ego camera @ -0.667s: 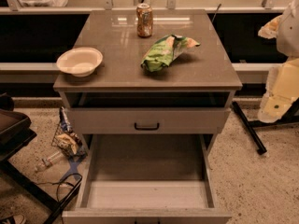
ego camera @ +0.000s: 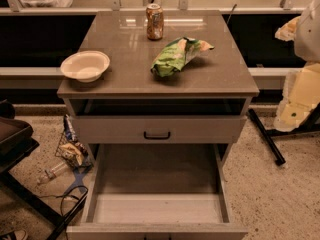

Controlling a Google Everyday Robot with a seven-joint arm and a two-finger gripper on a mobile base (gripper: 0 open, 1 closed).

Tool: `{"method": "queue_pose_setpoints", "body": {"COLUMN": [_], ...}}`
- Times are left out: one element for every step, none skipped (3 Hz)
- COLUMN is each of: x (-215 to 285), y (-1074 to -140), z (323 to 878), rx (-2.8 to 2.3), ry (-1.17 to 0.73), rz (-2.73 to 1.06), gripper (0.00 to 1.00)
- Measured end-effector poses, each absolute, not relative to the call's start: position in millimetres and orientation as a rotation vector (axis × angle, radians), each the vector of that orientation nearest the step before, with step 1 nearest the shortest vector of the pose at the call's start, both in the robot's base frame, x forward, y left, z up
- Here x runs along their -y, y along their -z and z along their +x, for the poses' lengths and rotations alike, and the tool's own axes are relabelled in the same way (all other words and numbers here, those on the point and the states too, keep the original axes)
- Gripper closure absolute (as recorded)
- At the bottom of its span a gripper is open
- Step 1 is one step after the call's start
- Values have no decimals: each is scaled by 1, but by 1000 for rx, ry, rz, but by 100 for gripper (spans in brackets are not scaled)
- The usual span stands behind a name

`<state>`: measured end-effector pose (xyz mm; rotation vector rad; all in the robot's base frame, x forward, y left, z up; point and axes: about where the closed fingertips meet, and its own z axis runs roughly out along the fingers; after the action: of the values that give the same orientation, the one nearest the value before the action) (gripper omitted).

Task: Close middle drawer

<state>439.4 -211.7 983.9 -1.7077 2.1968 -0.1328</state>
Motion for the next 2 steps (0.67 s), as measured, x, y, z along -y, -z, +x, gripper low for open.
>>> {"method": "queue_pose_setpoints", "body": {"x": [210,199], "y": [-963,-916], "z": [434,412], "rx": [-2186,-2129], "ry": [95,-8], "rz": [-1674,-1616], "gripper": [0,0]}}
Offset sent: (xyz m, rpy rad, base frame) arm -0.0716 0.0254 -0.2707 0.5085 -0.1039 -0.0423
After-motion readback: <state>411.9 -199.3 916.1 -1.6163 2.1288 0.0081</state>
